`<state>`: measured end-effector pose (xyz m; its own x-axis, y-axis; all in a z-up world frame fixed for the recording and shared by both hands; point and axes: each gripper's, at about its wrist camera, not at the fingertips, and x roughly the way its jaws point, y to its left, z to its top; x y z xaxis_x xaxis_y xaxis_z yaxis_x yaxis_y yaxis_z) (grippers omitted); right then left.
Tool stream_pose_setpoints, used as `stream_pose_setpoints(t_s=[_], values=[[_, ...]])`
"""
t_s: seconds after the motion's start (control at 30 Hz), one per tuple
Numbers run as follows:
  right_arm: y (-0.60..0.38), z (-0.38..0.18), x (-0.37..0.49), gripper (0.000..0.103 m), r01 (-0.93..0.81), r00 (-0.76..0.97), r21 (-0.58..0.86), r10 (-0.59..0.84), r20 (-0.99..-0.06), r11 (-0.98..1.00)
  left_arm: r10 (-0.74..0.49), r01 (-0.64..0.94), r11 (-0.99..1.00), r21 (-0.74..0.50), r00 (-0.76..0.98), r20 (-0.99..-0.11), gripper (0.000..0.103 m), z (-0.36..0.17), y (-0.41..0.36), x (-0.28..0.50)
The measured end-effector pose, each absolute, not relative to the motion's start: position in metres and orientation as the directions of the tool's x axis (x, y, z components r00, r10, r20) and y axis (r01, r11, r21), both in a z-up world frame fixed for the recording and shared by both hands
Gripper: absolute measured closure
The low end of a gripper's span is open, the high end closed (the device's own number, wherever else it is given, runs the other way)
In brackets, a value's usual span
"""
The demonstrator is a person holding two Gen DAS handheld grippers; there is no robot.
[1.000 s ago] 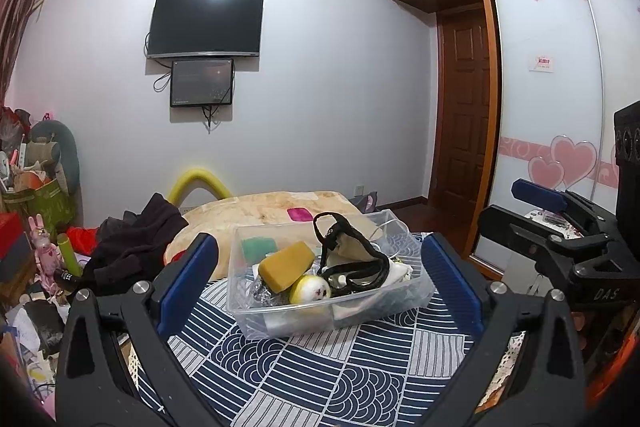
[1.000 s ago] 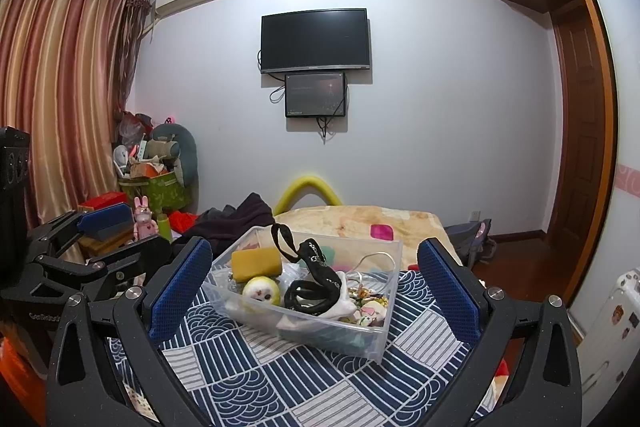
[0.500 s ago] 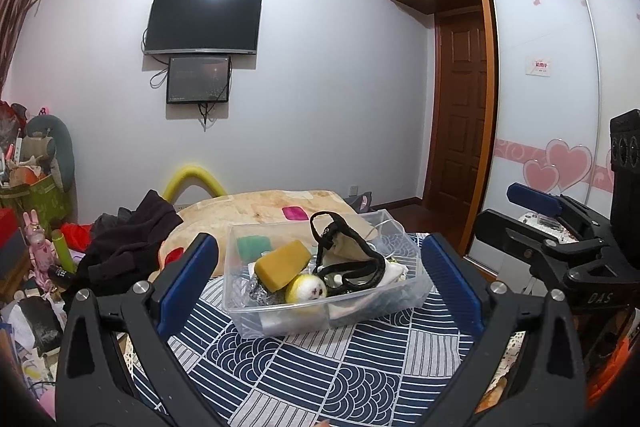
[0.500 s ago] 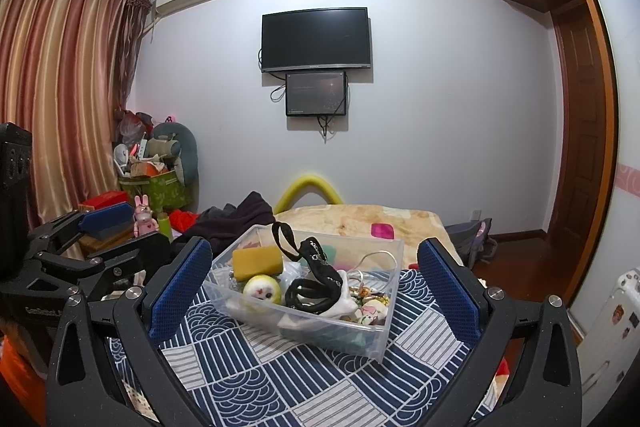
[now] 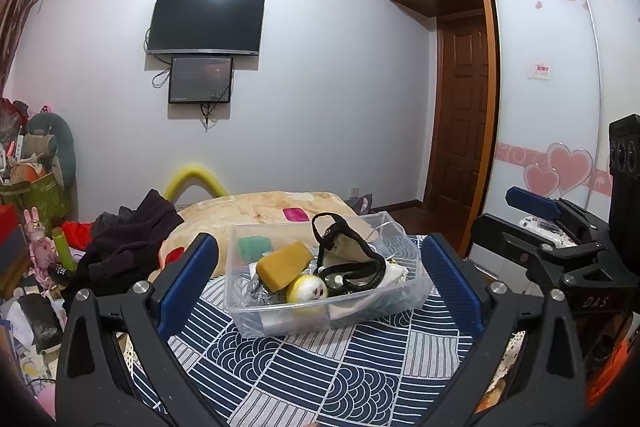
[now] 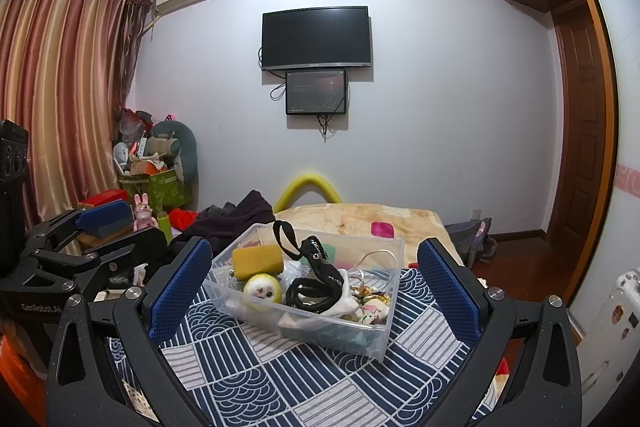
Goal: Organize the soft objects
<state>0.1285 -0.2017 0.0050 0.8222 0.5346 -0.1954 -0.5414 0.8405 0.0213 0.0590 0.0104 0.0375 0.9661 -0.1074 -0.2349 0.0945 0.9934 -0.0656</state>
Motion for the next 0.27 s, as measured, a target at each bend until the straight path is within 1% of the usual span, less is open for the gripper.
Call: stream_pose_setpoints(t_s=[0.27], values=[[-0.2011,0.0046,0.1281,0.000,-0.541,0.822,0.024,0.535,-0.195,0.841,-0.110,0.097,0.993,-0.068,0.966,-0.236,0.000,0.0364,0.0087,0.0578]])
